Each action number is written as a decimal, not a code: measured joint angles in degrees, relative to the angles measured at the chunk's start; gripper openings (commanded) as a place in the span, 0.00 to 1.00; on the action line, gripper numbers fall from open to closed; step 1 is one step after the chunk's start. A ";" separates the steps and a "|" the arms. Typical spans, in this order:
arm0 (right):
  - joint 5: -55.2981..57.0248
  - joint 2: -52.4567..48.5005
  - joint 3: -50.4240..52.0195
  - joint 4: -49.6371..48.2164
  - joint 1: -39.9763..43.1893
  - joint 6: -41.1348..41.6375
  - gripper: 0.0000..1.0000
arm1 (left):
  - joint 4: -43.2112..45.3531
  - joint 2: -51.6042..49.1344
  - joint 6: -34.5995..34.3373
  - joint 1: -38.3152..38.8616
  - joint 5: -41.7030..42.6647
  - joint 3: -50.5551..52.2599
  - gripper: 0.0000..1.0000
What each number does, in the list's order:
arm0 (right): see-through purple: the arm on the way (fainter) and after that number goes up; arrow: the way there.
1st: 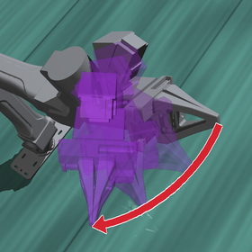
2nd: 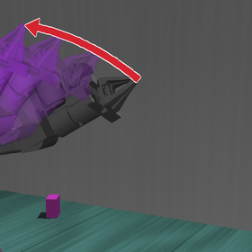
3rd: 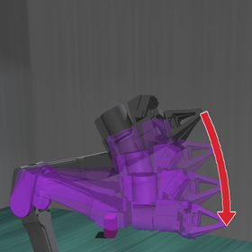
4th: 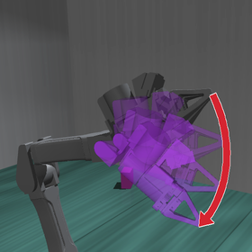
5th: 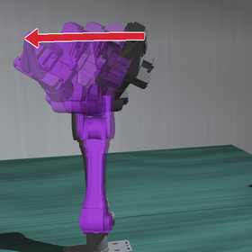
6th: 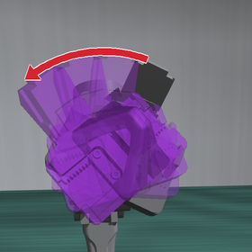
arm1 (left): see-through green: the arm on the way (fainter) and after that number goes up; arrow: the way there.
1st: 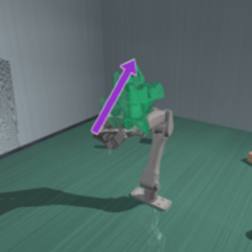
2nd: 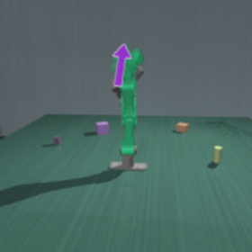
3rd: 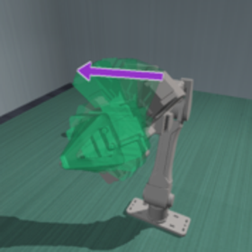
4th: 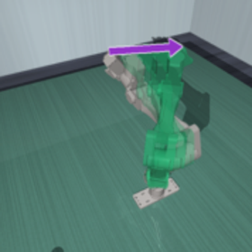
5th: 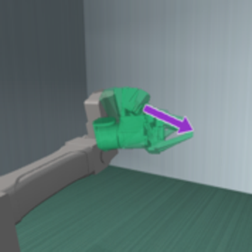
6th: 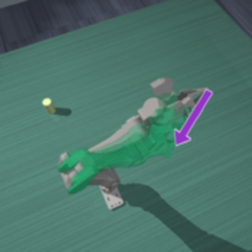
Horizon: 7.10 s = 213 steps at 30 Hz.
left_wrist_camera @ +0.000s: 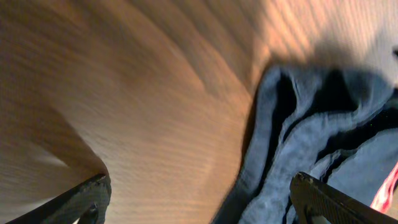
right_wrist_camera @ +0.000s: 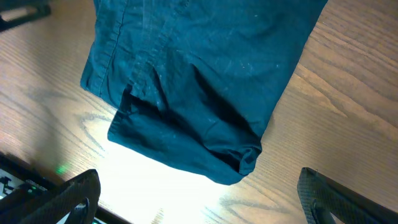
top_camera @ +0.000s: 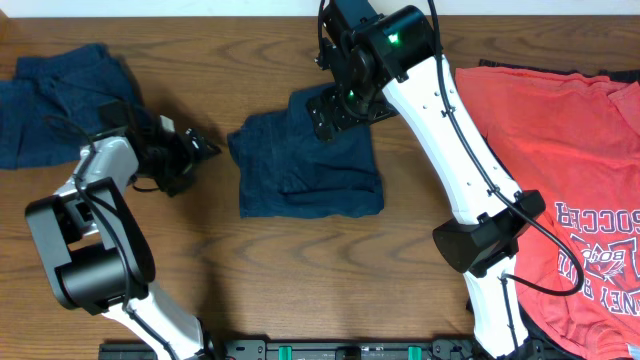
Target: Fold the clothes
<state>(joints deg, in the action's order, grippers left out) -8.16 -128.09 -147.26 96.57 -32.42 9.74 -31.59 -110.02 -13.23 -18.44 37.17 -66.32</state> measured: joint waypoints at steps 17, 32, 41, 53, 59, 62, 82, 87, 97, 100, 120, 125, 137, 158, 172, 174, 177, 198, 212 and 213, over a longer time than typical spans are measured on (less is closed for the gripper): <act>10.88 -0.26 0.00 0.13 14.16 4.72 0.99 | -2.34 1.18 3.32 0.94 12.04 1.05 0.94; 9.44 -4.07 10.21 -0.42 27.52 6.40 0.99 | -3.02 13.77 4.52 11.69 11.10 1.05 0.95; 8.76 -4.07 10.21 0.59 27.26 6.34 0.99 | -2.93 8.68 4.52 18.82 5.22 1.05 0.95; 7.91 -4.07 10.21 0.63 27.26 6.32 0.99 | -2.47 0.55 4.52 20.24 4.37 0.94 0.93; 7.91 -4.07 10.21 0.63 27.26 6.27 0.99 | -1.77 0.50 4.50 22.43 4.90 0.94 0.93; 7.89 -4.07 10.21 0.63 27.26 6.23 0.99 | -1.75 0.50 4.46 22.67 5.01 0.96 0.93; 6.62 -4.07 10.21 0.26 27.26 5.51 0.99 | 1.07 6.16 1.20 22.69 8.98 0.96 0.91; 6.62 -4.07 10.21 0.26 27.26 5.09 0.99 | 1.07 6.16 0.98 22.69 9.01 0.96 0.91; 6.62 -4.07 10.21 0.42 27.26 4.83 0.99 | 1.14 5.60 0.94 25.35 7.82 0.96 0.91; 6.62 -4.07 10.21 0.55 27.26 4.70 0.99 | 1.44 4.09 0.92 27.08 7.48 0.98 0.91; 6.60 -4.07 10.21 0.63 27.26 4.68 0.99 | 2.93 -1.03 -1.05 27.82 7.04 0.87 0.89; 6.56 -4.07 10.21 0.61 27.26 4.66 0.99 | 4.94 -3.58 -1.92 27.30 9.38 0.70 0.29; 6.45 -4.07 10.21 0.63 27.26 4.68 0.99 | 7.13 -6.14 -3.32 27.56 9.62 1.11 0.05; -11.39 -9.35 24.02 -7.19 24.22 -8.00 0.99 | 4.04 1.77 -5.03 27.87 1.84 1.11 0.67; -17.11 -16.06 24.98 -9.46 15.06 -17.40 0.44 | 1.97 1.81 -4.98 24.81 1.01 1.11 0.67; -17.38 -16.24 25.03 -10.80 13.64 -17.81 0.01 | 2.01 1.92 -4.98 24.11 0.83 1.11 0.67; -18.18 -16.98 25.03 -13.81 11.72 -17.88 0.01 | 1.95 2.40 -4.98 22.75 0.48 1.11 0.67; -19.89 -17.27 25.03 -14.16 10.91 -17.64 0.01 | -6.80 7.78 -4.04 20.72 -12.55 1.11 0.94; -8.50 -16.55 20.46 -13.18 11.56 -9.27 0.99 | -6.80 7.76 -3.80 20.68 -13.94 1.11 0.98; -7.17 -16.63 19.61 -12.96 11.76 -9.01 0.99 | -6.78 7.76 -3.69 20.68 -14.19 1.11 0.98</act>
<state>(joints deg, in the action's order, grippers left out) -15.33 -144.73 -127.66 83.61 -20.67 0.73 -38.37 -102.26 -16.93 2.24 22.98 -65.21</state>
